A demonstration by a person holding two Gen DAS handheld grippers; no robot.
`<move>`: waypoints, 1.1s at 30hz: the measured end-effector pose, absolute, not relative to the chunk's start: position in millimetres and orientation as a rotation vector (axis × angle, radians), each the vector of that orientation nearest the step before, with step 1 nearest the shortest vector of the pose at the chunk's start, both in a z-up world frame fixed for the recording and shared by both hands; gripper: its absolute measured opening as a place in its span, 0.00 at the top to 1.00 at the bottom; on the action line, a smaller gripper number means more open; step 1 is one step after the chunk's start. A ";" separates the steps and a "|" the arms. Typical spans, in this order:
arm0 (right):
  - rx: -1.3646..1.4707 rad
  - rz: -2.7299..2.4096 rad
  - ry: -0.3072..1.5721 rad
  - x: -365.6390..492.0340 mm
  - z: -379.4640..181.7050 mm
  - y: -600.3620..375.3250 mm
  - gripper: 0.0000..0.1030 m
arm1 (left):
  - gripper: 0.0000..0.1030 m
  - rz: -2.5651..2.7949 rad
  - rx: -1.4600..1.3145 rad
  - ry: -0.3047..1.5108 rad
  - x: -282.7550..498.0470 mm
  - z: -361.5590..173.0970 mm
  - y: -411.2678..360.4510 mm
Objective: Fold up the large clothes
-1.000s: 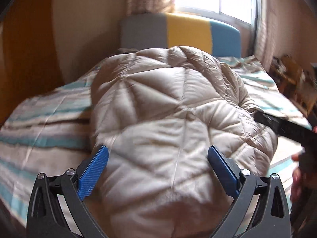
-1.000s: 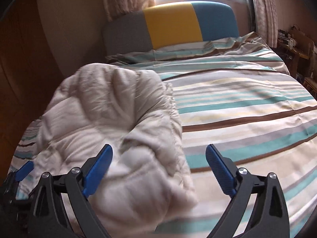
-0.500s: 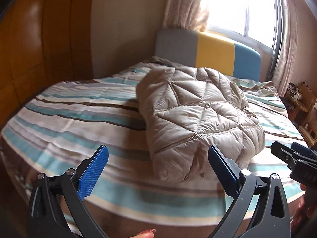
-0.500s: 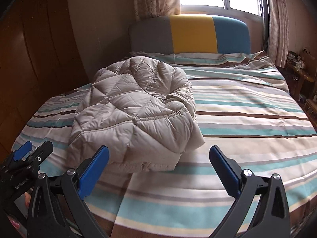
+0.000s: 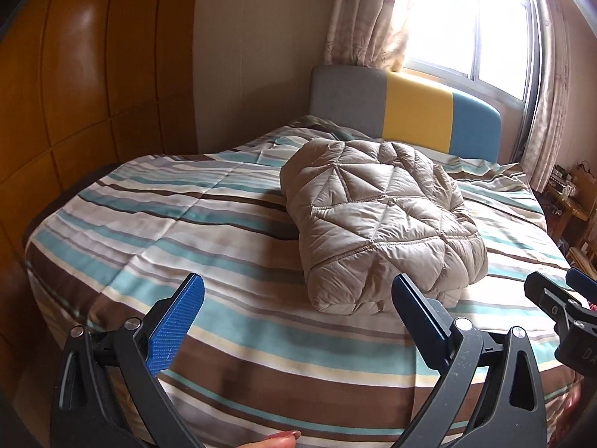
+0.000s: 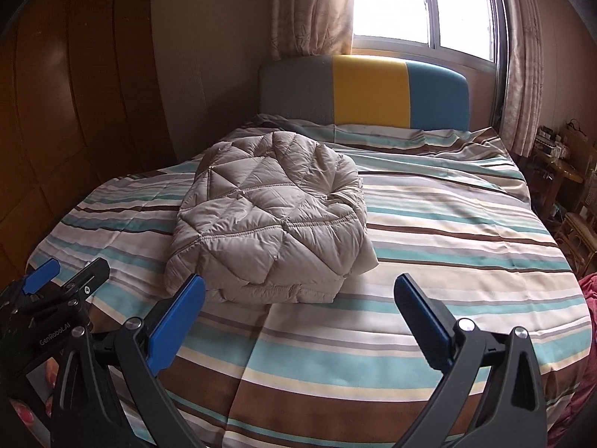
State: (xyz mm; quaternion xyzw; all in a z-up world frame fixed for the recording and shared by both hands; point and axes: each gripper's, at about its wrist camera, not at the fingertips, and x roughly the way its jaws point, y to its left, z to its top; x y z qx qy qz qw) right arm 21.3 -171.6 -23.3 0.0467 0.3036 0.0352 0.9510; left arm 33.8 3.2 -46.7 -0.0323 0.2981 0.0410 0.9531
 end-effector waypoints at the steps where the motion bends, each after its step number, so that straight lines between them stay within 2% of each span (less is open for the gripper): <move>1: 0.099 0.073 0.618 20.9 -23.1 -172.0 0.02 | 0.03 0.082 -0.065 0.604 33.2 -46.0 2.1; 33: 0.128 0.072 0.645 22.1 -28.4 -177.1 0.02 | 0.03 0.063 -0.059 0.605 29.5 -46.9 -5.3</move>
